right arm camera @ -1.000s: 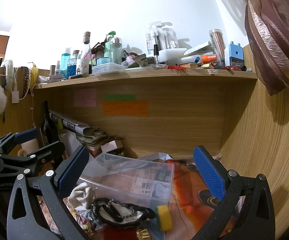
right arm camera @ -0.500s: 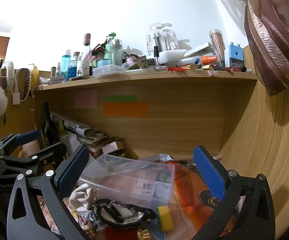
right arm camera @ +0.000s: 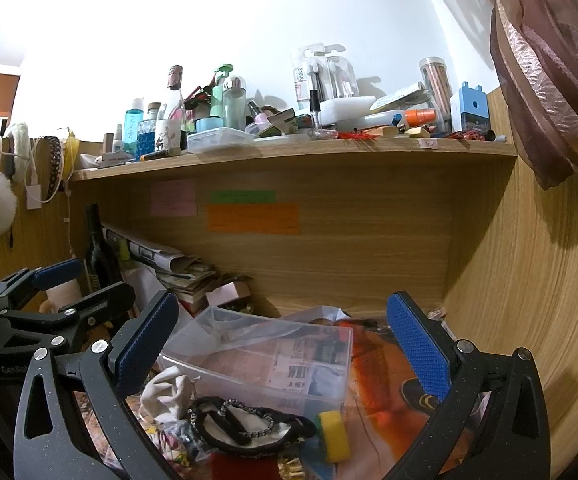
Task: Organize soft objects
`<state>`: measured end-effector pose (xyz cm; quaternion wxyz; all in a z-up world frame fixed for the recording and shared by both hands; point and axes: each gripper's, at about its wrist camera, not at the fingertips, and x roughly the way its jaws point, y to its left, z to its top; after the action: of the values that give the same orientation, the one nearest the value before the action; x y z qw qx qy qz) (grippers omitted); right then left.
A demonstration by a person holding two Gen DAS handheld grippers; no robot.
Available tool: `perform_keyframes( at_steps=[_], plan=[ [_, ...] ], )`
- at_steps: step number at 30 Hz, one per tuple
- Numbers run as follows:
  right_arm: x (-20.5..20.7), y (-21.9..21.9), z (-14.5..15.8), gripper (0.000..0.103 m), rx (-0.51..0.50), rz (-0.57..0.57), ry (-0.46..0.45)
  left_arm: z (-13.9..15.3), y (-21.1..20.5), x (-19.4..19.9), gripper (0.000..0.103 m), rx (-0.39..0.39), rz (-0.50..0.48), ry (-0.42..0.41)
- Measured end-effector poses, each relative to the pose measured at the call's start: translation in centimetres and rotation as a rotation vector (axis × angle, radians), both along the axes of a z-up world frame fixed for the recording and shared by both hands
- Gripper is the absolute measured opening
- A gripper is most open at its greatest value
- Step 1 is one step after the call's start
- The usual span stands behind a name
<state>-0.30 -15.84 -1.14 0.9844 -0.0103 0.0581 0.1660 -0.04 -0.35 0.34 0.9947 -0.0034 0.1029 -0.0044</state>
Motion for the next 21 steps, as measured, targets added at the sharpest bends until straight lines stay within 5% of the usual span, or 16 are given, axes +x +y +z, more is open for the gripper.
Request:
perform_keyframes(
  at_steps=[21],
  plan=[
    [1.8, -0.7, -1.6, 0.103, 0.001, 0.004, 0.076, -1.6, 0.7, 1.7, 0.102, -0.023, -0.029, 0.063]
  ],
)
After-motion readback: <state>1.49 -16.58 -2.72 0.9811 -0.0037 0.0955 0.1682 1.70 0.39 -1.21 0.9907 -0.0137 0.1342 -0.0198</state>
